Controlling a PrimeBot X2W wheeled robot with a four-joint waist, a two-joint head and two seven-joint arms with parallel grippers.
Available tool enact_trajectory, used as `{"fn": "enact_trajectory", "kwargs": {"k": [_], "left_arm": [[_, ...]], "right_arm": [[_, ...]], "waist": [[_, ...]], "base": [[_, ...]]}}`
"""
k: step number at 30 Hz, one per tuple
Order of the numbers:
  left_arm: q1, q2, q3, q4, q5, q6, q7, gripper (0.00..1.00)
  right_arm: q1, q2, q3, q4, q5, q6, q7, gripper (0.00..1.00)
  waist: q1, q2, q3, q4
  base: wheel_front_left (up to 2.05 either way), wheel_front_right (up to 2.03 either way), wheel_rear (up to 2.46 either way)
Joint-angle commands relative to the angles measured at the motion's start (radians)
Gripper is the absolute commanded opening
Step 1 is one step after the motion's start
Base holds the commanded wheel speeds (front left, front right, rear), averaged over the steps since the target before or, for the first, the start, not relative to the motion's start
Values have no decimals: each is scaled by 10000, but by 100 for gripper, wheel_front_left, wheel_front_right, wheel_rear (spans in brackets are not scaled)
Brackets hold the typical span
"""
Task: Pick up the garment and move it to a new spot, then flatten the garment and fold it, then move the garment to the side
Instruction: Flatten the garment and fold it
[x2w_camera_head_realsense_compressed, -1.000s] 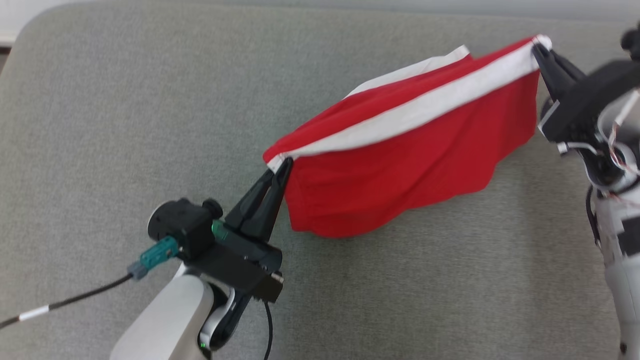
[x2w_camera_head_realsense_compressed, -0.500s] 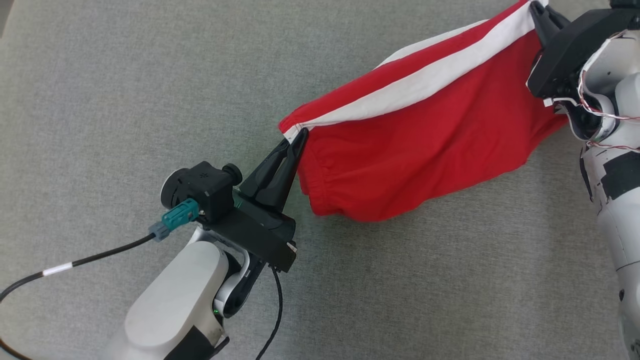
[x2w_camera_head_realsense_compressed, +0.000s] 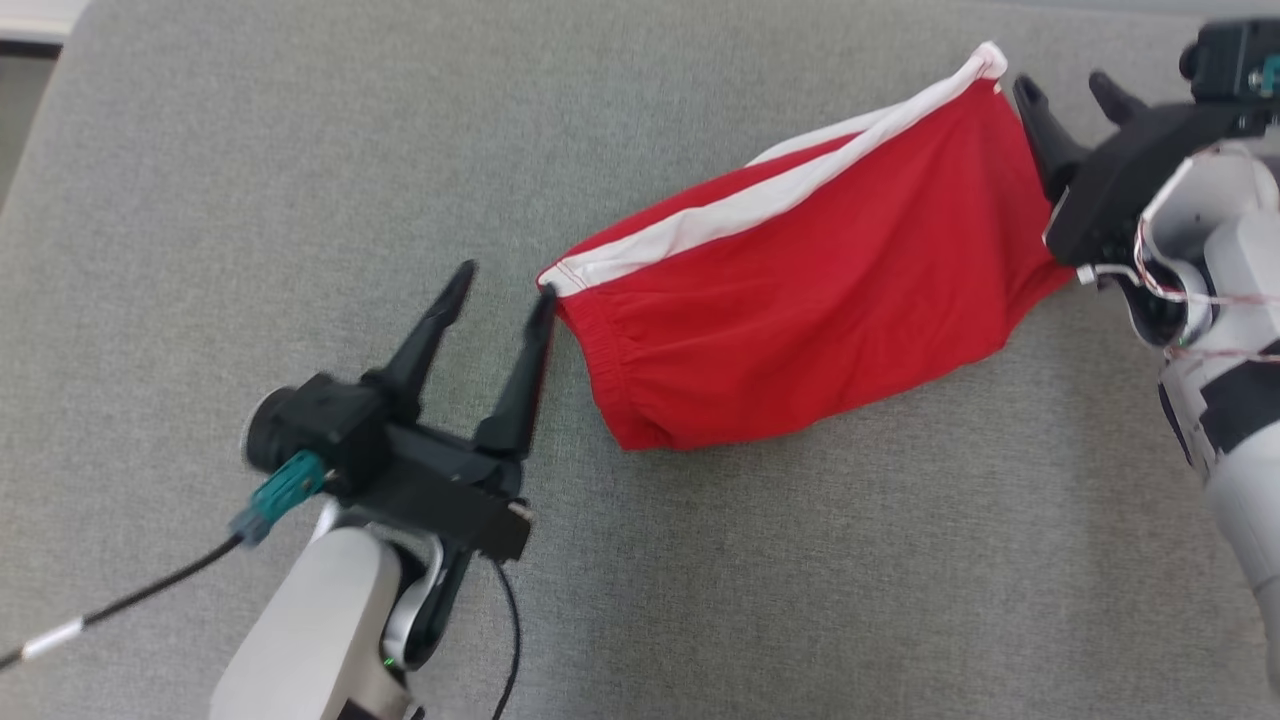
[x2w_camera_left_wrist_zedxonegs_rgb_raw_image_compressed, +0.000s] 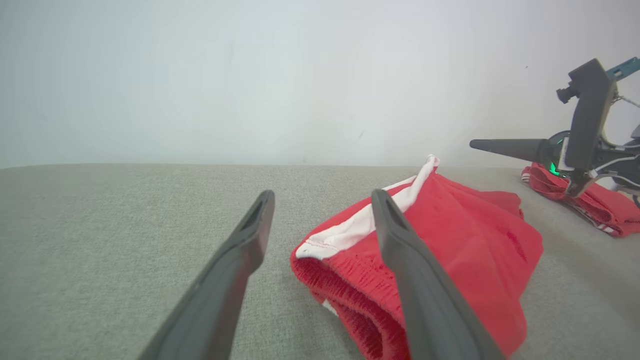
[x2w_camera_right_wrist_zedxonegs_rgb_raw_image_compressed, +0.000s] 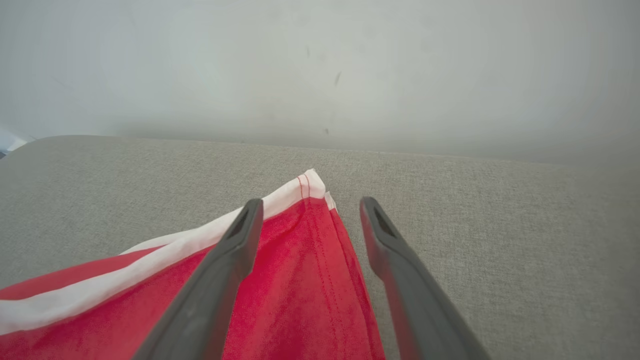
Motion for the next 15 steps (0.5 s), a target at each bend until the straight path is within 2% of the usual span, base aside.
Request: {"fn": "enact_trajectory", "kwargs": {"k": [1, 8, 9, 15], "left_arm": [[470, -94, 492, -291, 528, 75, -28, 100], [1636, -197, 2121, -1217, 1725, 482, -28, 100], [1636, -197, 2121, -1217, 1725, 482, -28, 100], [2689, -445, 3231, -2091, 2538, 1102, -28, 100]], "right_arm": [[360, -212, 200, -50, 287, 7, -164, 100], [1075, -849, 655, 345, 791, 7, -361, 100], [1075, -849, 655, 345, 791, 7, -361, 100], [1285, -1086, 858, 917, 967, 7, -428, 100]], "waist": [[1, 0, -396, -83], [1, 0, -753, 196], [1, 0, -753, 196], [1, 0, -699, 551]], "base": [[0, 0, 0], [0, 0, 0], [0, 0, 0], [0, 0, 0]]}}
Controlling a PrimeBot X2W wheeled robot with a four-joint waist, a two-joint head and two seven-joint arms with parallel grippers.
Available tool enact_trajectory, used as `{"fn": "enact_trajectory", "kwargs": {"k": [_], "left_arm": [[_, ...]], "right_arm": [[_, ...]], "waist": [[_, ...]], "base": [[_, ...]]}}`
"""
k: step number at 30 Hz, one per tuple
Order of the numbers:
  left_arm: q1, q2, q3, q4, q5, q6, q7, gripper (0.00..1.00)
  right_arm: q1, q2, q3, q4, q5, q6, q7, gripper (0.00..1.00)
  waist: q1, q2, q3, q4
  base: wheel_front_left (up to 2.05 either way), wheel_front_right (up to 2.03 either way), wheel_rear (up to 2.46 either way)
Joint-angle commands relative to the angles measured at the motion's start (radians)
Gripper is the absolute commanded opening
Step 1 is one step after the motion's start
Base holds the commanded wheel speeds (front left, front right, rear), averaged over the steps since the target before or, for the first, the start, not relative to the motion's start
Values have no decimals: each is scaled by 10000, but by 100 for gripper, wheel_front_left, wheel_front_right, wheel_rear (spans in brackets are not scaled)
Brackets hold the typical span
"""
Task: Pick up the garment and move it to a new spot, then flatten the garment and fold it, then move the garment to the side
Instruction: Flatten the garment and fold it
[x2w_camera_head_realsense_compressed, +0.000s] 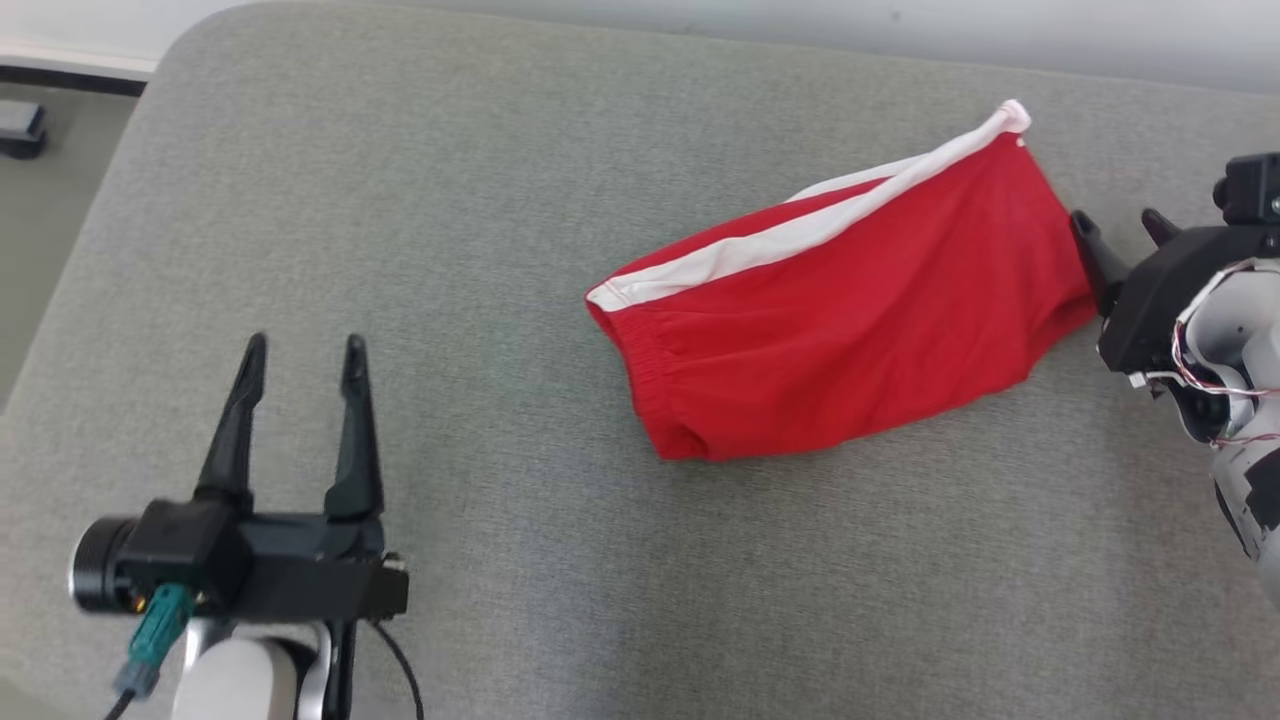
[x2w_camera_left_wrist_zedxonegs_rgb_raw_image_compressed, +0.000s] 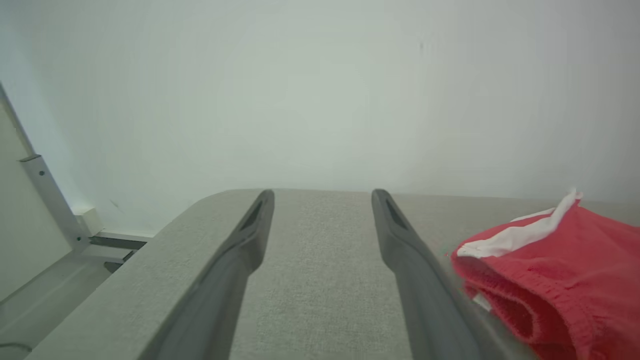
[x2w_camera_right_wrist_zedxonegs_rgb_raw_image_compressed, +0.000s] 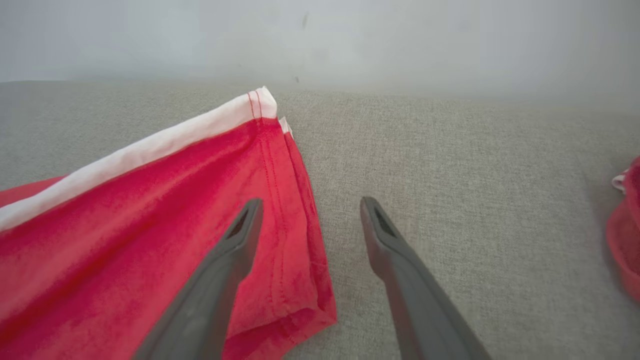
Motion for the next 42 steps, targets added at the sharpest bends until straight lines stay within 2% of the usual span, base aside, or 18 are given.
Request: {"fn": "enact_trajectory", "kwargs": {"k": [1, 7, 14, 15, 16, 25, 33, 37, 42], "left_arm": [[258, -117, 136, -125, 140, 68, -28, 100], [985, -525, 839, -296, 439, 248, -28, 100], [1130, -736, 1209, -54, 640, -25, -28, 100], [1102, -761, 1249, -23, 658, -52, -28, 100], [1075, -779, 1296, 6, 668, -103, -28, 100], [1552, -875, 1590, 233, 869, -332, -28, 100], [2197, -816, 1876, 279, 1096, -486, -28, 100], [2408, -808, 1967, 243, 1118, -538, -28, 100], [2561, -828, 1965, 176, 1168, -571, -28, 100]], "right_arm": [[91, -72, 43, 130, 70, 7, -49, 100], [18, 68, 165, 859, 68, 7, 88, 100], [121, 322, 413, 1474, 269, 7, 646, 100], [137, 370, 441, 1479, 326, 7, 677, 13], [171, 434, 459, 1458, 417, 7, 660, 0], [905, 537, 861, 103, 1420, 7, -191, 0], [3095, -240, 1075, -1887, 2770, 7, -398, 0], [4476, -686, 755, -2753, 3260, 7, -478, 0], [5839, -851, 286, -3485, 3479, 7, -492, 0]], "waist": [[2, 0, 61, 169], [2, 0, 152, 368], [2, 0, 124, 417], [2, 0, 103, 414], [2, 0, 57, 401], [2, 0, -926, -190], [2, 0, -1820, -913], [2, 0, -1918, -1147], [2, 0, -1971, -1303]], "base": [[0, 0, 0], [0, 0, 0], [0, 0, 0], [0, 0, 0], [0, 0, 0], [0, 0, 0], [0, 0, 0], [0, 0, 0], [0, 0, 0]]}}
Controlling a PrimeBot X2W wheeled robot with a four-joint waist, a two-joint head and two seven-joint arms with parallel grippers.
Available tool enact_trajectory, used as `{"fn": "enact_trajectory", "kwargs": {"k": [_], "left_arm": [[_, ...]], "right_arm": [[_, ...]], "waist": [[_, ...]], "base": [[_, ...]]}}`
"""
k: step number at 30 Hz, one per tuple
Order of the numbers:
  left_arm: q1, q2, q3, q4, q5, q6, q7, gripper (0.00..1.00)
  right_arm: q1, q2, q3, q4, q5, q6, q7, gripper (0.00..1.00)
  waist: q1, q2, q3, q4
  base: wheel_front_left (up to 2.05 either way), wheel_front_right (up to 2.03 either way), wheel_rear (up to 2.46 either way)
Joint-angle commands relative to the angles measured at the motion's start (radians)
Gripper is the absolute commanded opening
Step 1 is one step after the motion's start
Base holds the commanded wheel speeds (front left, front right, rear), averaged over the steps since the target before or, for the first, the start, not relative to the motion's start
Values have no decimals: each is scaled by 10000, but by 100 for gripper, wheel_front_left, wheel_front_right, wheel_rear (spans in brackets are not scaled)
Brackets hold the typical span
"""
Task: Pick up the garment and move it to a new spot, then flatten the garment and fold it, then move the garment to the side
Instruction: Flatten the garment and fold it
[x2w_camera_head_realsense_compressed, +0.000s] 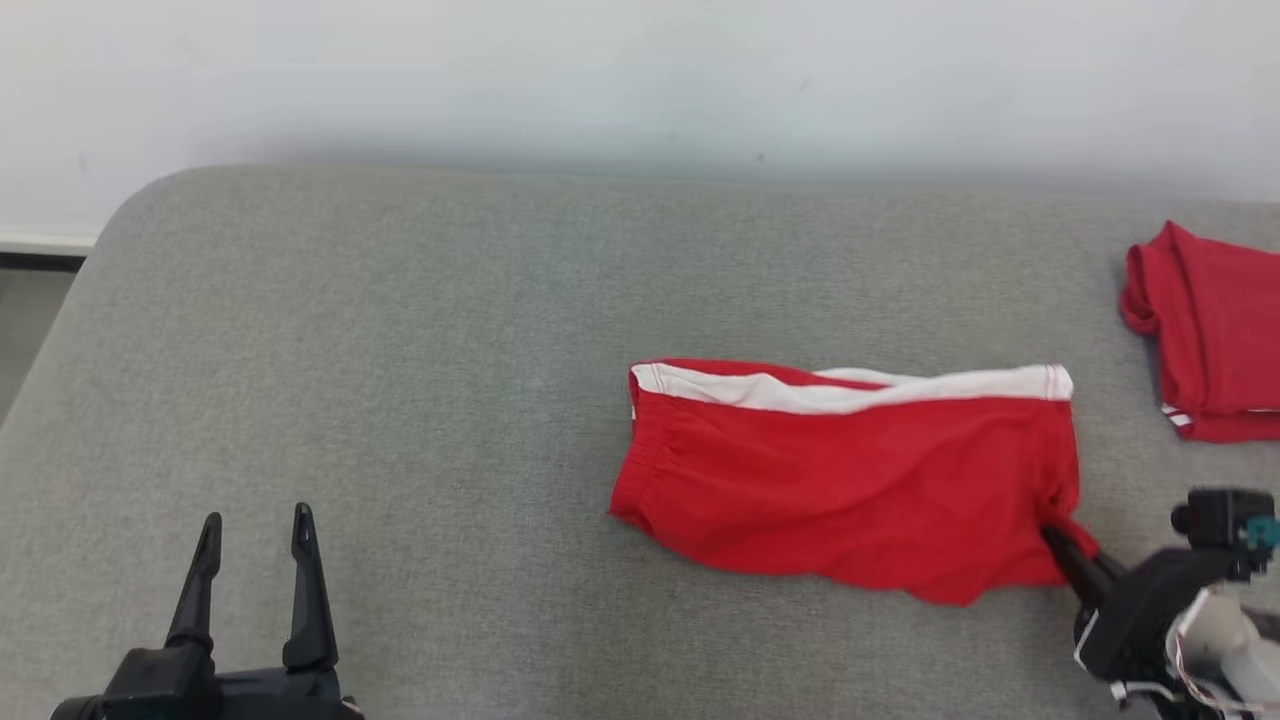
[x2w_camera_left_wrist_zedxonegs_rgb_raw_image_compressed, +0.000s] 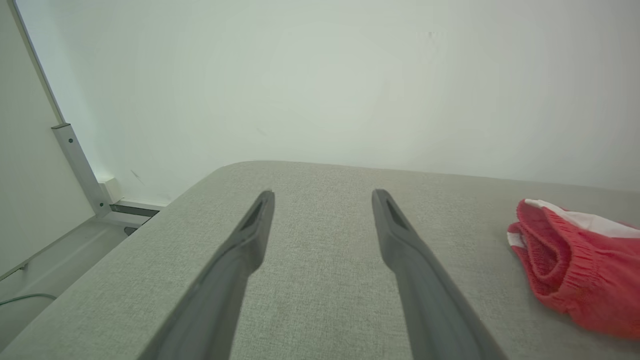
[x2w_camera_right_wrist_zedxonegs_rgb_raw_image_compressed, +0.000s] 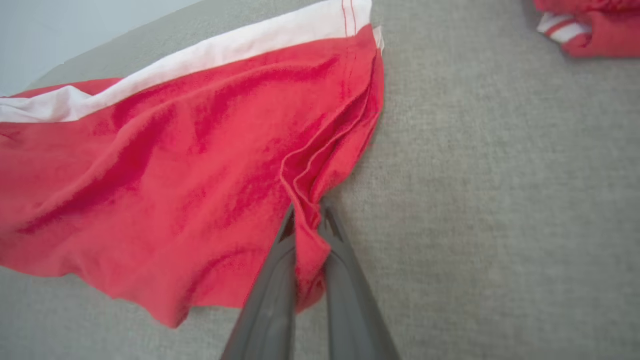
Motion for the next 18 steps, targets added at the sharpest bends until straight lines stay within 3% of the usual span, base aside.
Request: {"fn": "enact_trajectory", "kwargs": {"k": [1, 3, 5, 6, 12, 18], "left_arm": [[188, -6, 12, -24, 49, -6, -28, 100], [214, -11, 53, -65, 20, 26, -28, 100], [222, -23, 44, -73, 1, 17, -28, 100], [222, -27, 32, -69, 3, 6, -28, 100], [39, -38, 14, -128, 22, -52, -28, 100], [-149, -54, -112, -89, 49, -74, -28, 100]], "right_arm": [[205, -8, -97, -123, 46, 7, -11, 0], [671, 38, -368, -345, -10, 7, 103, 0], [973, 2, -640, -428, -329, 7, 129, 84], [1035, -4, -810, -442, -511, 7, 112, 100], [465, 310, -1682, -456, -1696, 7, 553, 100], [-405, 761, -2191, 580, -2848, 7, 1439, 100]], "waist": [[1, 0, -137, -162], [1, 0, -172, -260], [1, 0, -189, -310], [1, 0, -192, -321], [1, 0, -84, -331], [1, 0, 114, -106]], "base": [[0, 0, 0], [0, 0, 0], [0, 0, 0], [0, 0, 0], [0, 0, 0], [0, 0, 0]]}}
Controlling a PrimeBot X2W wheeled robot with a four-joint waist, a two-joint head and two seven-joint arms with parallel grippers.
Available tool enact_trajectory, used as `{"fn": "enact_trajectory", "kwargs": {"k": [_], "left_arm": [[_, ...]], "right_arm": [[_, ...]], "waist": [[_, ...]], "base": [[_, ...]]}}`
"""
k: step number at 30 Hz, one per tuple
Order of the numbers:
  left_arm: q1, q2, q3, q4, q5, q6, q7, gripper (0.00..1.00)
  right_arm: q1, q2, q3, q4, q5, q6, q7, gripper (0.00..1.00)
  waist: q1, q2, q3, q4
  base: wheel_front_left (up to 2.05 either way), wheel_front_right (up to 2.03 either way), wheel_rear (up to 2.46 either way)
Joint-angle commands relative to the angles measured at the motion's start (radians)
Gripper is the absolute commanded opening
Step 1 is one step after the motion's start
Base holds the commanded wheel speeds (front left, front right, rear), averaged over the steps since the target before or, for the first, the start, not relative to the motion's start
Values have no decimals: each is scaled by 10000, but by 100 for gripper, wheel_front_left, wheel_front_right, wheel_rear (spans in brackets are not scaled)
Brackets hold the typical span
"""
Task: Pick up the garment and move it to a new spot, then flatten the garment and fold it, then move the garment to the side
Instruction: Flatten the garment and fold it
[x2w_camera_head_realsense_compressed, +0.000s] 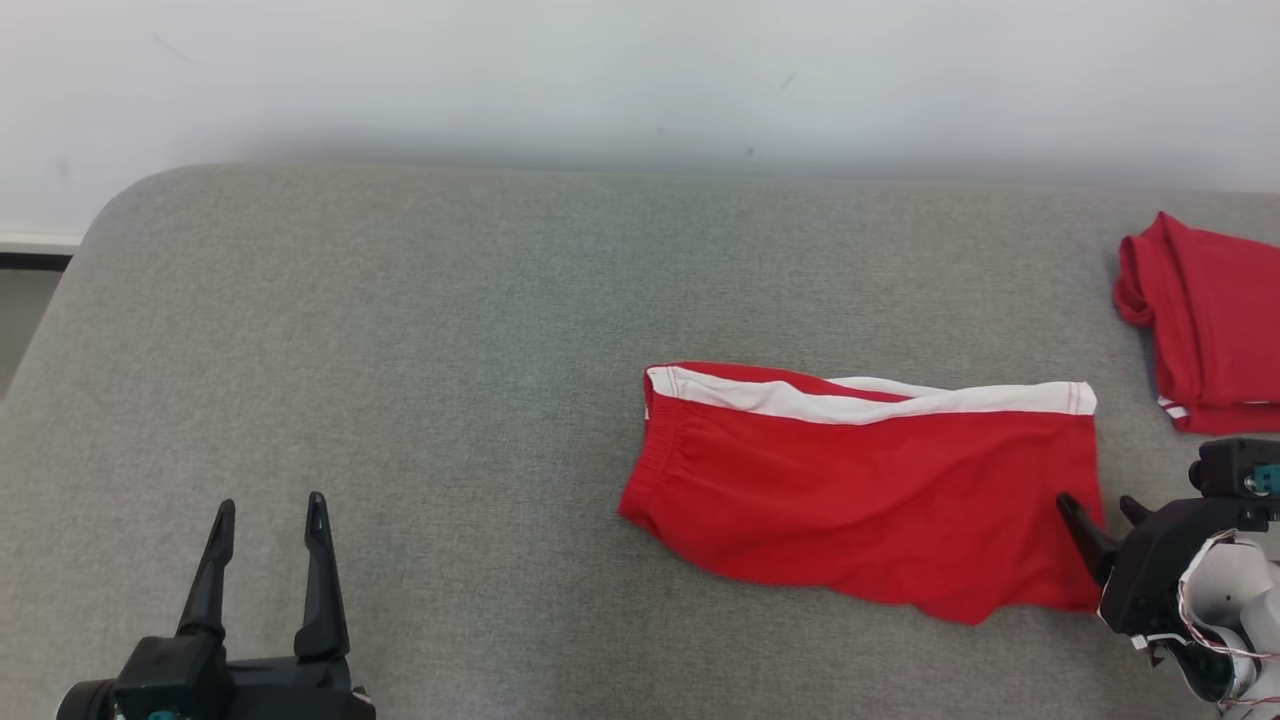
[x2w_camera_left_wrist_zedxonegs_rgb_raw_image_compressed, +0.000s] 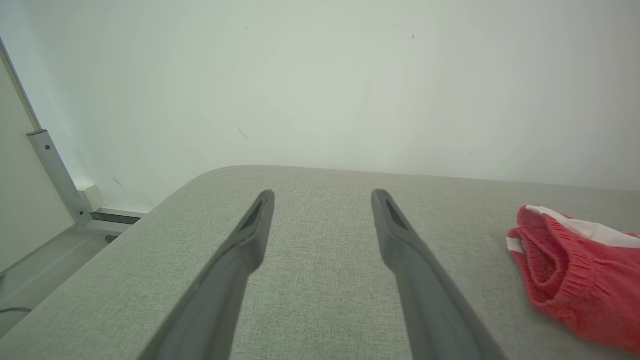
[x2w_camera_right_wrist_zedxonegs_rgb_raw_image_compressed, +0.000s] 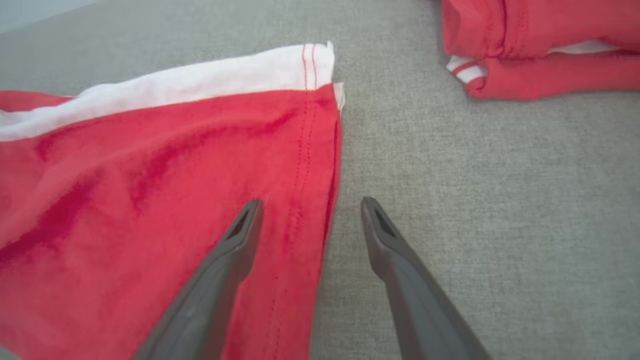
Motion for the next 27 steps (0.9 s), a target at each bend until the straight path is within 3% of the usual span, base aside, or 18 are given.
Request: {"fn": "enact_trajectory", "kwargs": {"k": [1, 9, 10, 12, 13, 27], "left_arm": [[-112, -18, -12, 38, 30, -3, -28, 100], [-182, 2, -98, 277, 211, -72, -28, 100], [-155, 1, -96, 292, 223, -76, -28, 100], [-94, 2, -110, 337, 252, -88, -28, 100], [-4, 39, -119, 420, 290, -104, -28, 100], [684, 239, 154, 603, 572, 256, -28, 100]], "right_arm": [[-110, 86, -9, 165, -265, 7, 86, 100], [-190, 830, 67, 1090, -439, 18, 656, 100], [-176, 889, 132, 1079, -396, 18, 708, 81], [-182, 971, 230, 1037, -278, 18, 797, 16], [-224, 983, 294, 984, -196, 18, 740, 0], [-247, -53, -83, 1163, -130, 6, -325, 0]], "waist": [[0, 0, 77, 123], [0, 0, 35, 334], [0, 0, 20, 339], [0, 0, -21, 336], [0, 0, -95, 299], [0, 0, -976, -79]], "base": [[0, 0, 0], [0, 0, 0], [0, 0, 0], [0, 0, 0], [0, 0, 0], [0, 0, 0]]}}
